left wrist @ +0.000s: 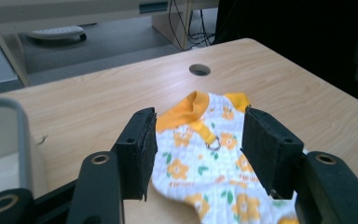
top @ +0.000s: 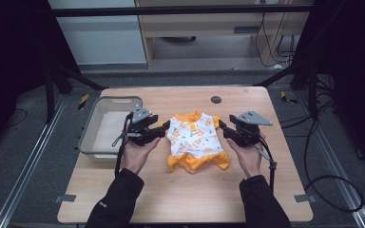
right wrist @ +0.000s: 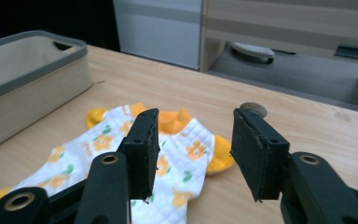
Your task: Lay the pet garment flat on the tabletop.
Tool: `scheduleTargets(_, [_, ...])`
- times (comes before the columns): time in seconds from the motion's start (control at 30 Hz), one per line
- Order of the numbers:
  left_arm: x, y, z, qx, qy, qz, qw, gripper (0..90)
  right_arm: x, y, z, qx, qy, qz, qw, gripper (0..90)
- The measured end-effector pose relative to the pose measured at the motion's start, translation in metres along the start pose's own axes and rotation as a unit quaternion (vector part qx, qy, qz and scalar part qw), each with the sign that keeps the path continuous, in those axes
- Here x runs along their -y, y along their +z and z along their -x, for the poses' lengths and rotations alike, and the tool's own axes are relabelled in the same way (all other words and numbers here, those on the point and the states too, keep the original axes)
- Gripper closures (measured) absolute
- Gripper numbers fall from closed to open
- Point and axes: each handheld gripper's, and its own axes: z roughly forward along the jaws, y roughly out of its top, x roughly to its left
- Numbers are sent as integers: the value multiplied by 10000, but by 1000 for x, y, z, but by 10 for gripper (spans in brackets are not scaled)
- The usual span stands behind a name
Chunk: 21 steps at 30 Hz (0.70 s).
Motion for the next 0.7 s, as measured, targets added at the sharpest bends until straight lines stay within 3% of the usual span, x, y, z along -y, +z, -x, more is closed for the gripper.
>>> scheduleTargets(0.1, [8, -9, -2, 44, -39, -67, 10000, 438, 6, -16, 2, -182, 42, -50, 9998, 494])
scheduleTargets(0.33, [38, -30, 3, 224, 234, -336, 9989, 448, 26, -44, -1, -472, -17, -236, 9986, 455])
scheduleTargets(0.47, [52, -35, 7, 247, 395, -477, 9978, 460, 37, -52, -2, -564, -42, -297, 9980, 458])
scheduleTargets(0.67, [73, -32, 11, 367, 338, -631, 9968, 470, 58, -53, -5, -686, -52, -479, 9965, 476])
scheduleTargets(0.7, [79, -28, 13, 337, 421, -758, 9957, 471, 61, -52, -5, -684, -57, -548, 9961, 477])
